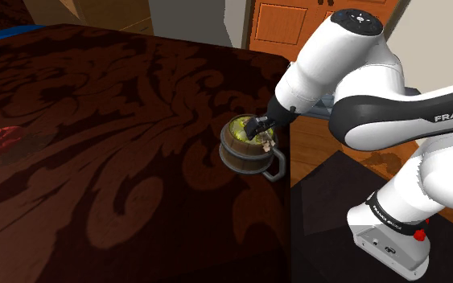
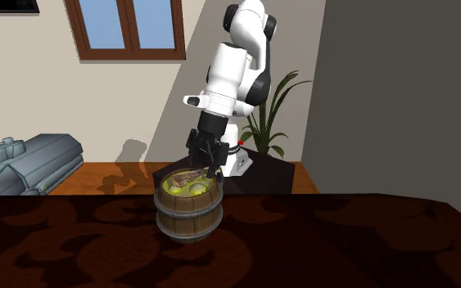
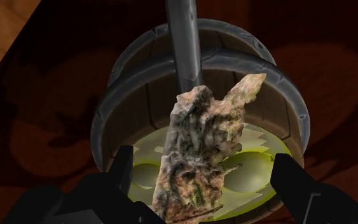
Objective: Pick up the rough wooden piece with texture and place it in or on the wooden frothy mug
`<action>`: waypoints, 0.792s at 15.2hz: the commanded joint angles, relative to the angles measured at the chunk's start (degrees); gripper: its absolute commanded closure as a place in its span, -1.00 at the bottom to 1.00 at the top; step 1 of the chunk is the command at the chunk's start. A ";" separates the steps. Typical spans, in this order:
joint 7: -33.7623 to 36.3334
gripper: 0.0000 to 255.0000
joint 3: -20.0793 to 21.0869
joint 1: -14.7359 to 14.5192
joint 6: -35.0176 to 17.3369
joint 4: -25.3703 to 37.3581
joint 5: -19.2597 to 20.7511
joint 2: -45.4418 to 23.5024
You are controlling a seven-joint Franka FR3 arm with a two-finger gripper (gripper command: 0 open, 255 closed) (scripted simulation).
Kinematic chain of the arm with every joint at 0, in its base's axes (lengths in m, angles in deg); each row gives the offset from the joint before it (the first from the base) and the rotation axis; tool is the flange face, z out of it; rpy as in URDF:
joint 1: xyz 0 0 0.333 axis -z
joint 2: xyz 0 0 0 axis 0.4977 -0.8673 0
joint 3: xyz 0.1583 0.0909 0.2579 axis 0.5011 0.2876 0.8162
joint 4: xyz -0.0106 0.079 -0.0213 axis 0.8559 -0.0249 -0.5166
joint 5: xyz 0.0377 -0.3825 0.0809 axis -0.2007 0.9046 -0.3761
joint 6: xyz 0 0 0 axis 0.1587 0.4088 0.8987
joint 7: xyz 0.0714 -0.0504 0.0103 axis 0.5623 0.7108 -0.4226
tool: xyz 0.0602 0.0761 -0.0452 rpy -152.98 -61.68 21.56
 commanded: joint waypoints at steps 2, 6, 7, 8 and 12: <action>-0.45 -1.00 -0.77 -1.06 2.72 0.52 -0.59 2.13; -1.27 -1.00 -2.47 -3.27 10.03 2.55 -1.57 7.27; -1.27 -1.00 -2.47 -3.27 10.03 2.55 -1.57 7.27; -1.27 -1.00 -2.47 -3.28 10.03 2.55 -1.58 7.27; -1.27 -1.00 -2.47 -3.28 10.03 2.55 -1.57 7.27</action>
